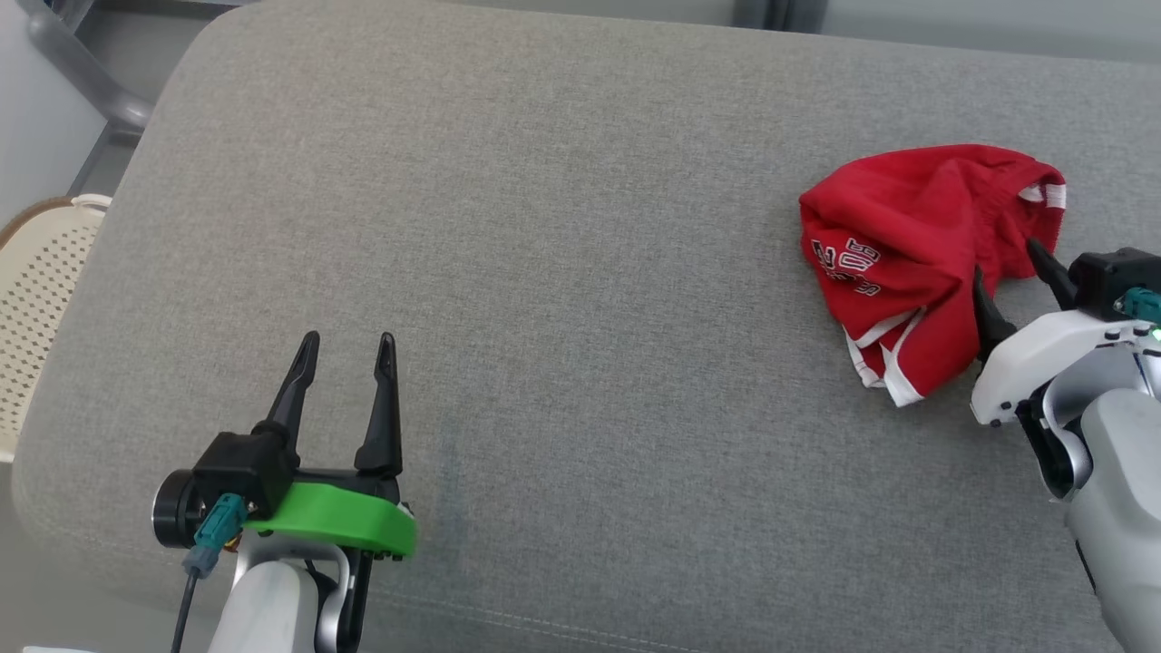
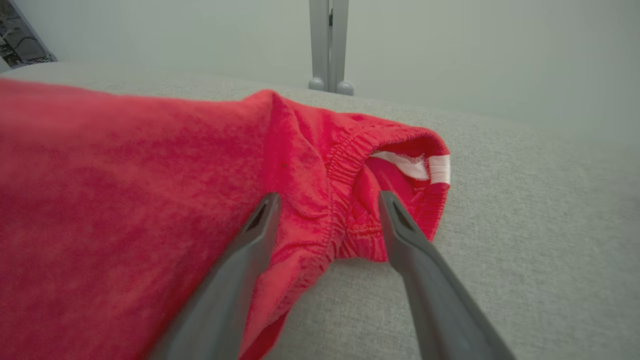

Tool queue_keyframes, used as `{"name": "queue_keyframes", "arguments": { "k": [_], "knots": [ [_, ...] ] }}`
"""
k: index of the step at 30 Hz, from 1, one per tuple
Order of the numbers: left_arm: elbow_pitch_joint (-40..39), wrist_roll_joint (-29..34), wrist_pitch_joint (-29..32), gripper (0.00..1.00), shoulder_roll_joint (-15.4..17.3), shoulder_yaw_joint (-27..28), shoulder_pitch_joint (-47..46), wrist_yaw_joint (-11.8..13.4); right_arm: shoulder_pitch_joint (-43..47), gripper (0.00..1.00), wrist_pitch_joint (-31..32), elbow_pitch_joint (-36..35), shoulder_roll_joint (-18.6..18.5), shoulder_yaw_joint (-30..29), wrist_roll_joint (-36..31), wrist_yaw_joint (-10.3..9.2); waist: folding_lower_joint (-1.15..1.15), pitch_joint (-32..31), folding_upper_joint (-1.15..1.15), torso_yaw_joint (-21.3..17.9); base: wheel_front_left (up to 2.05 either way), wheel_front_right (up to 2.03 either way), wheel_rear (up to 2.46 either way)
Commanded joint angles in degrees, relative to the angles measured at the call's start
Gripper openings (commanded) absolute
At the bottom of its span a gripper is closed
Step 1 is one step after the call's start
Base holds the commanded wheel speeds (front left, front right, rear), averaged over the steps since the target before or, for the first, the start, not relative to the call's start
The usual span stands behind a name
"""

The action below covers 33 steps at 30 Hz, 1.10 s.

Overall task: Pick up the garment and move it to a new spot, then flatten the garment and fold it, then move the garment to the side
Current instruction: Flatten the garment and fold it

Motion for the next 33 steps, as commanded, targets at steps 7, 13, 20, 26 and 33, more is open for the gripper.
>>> {"name": "queue_keyframes", "arguments": {
  "k": [7,13,20,26,33],
  "knots": [
    [0.3,-0.37,-0.14,1.0,-0.14,-0.42,-1.3,0.3,-0.91,0.65,-1.33,8.41,1.63,2.73,3.18,-0.1,0.0,1.26,0.0,1.88,0.0,0.0,0.0],
    [0.68,-0.2,-0.14,1.0,-0.14,-0.28,-1.19,0.42,-1.29,0.0,-3.05,11.67,1.78,4.69,6.24,-0.11,0.0,0.54,0.0,1.16,0.0,0.0,0.0],
    [0.96,0.42,-0.14,1.0,-0.12,0.54,0.32,0.25,0.63,0.0,-5.76,12.56,-0.88,4.92,8.77,-0.11,0.0,-2.33,0.0,-0.65,0.0,0.0,0.0],
    [0.95,-0.03,-0.14,1.0,-0.11,0.66,1.66,0.24,1.82,0.0,-6.51,9.79,-4.35,3.31,9.33,-0.11,0.0,-4.43,0.0,-2.37,0.0,0.0,0.0],
    [1.27,-0.3,-0.14,1.0,-0.11,0.66,2.57,0.22,2.4,0.0,-6.52,2.04,-6.87,1.23,7.04,-0.1,0.0,-6.39,0.0,-2.92,0.0,0.0,0.0]
  ]
}}
